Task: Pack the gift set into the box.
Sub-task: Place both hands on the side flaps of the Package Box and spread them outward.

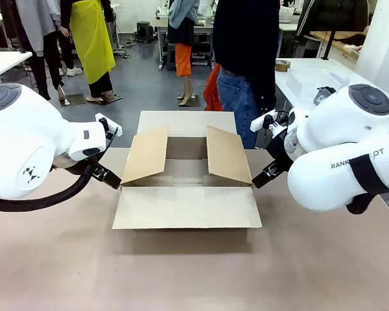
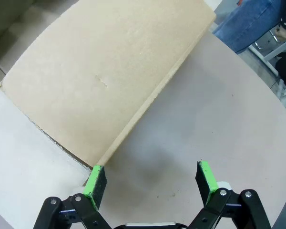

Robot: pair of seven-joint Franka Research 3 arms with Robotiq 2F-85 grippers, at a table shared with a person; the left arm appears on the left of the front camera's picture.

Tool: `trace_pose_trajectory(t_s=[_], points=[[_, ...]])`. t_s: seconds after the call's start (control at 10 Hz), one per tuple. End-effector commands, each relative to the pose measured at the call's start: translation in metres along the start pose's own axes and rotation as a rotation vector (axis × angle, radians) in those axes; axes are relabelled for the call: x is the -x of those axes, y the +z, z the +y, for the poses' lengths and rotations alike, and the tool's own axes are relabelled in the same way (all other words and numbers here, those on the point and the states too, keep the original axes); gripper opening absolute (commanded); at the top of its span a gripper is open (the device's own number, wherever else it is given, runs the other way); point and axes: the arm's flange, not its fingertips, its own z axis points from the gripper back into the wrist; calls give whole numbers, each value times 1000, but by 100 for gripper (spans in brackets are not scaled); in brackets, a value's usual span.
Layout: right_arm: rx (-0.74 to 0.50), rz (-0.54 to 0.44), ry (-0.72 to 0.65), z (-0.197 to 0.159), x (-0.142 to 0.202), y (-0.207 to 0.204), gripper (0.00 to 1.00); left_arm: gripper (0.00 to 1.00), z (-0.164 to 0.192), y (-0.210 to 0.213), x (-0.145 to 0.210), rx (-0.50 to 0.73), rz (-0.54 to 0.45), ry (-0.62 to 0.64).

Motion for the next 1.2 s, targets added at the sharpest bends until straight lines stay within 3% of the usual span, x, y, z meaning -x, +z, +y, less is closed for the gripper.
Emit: trace_pose_trajectory(t_s=[0.0,0.7,0.8,1.0,1.1], points=[[0,0,-1,0,0,0,100,100,0,0,0,0,0,-1],[0,0,0,0,0,0,100,100,0,0,0,0,0,-1],[29,-48,0,-9,-2,29,100,100,0,0,0,0,0,0],[15,-103,-51,-33,2,102,100,100,9,85,23,6,-42,24],[-24,-162,-99,-47,12,137,100,100,16,127,36,-54,-62,104]])
